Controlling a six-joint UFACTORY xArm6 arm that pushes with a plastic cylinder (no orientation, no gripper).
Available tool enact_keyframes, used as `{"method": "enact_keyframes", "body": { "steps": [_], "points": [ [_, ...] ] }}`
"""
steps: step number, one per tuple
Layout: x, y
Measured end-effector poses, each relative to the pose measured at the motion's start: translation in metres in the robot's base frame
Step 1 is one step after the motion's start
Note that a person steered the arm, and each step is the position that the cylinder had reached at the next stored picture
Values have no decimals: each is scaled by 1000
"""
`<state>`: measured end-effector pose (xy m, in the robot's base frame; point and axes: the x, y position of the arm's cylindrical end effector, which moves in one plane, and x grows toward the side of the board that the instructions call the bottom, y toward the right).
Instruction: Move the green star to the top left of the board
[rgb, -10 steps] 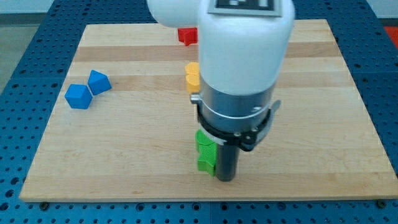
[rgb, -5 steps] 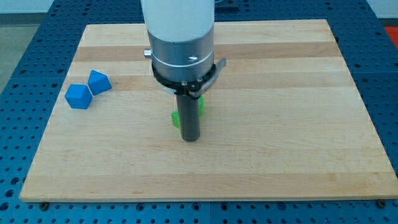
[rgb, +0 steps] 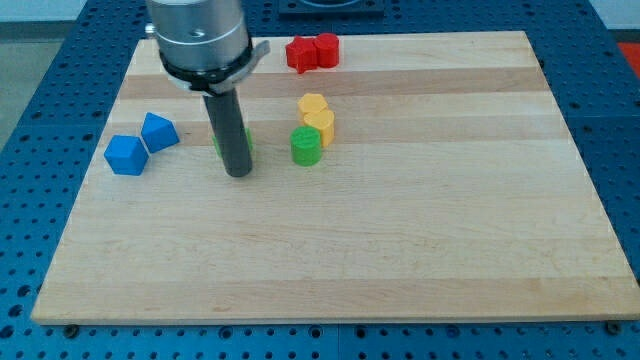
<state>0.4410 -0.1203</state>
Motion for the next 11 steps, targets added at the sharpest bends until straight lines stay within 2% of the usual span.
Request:
{"method": "enact_keyframes", "body": {
  "steps": [3,7,11],
  "points": [
    [-80,-17],
    [-162,-84],
    [-179,-99]
  ]
}}
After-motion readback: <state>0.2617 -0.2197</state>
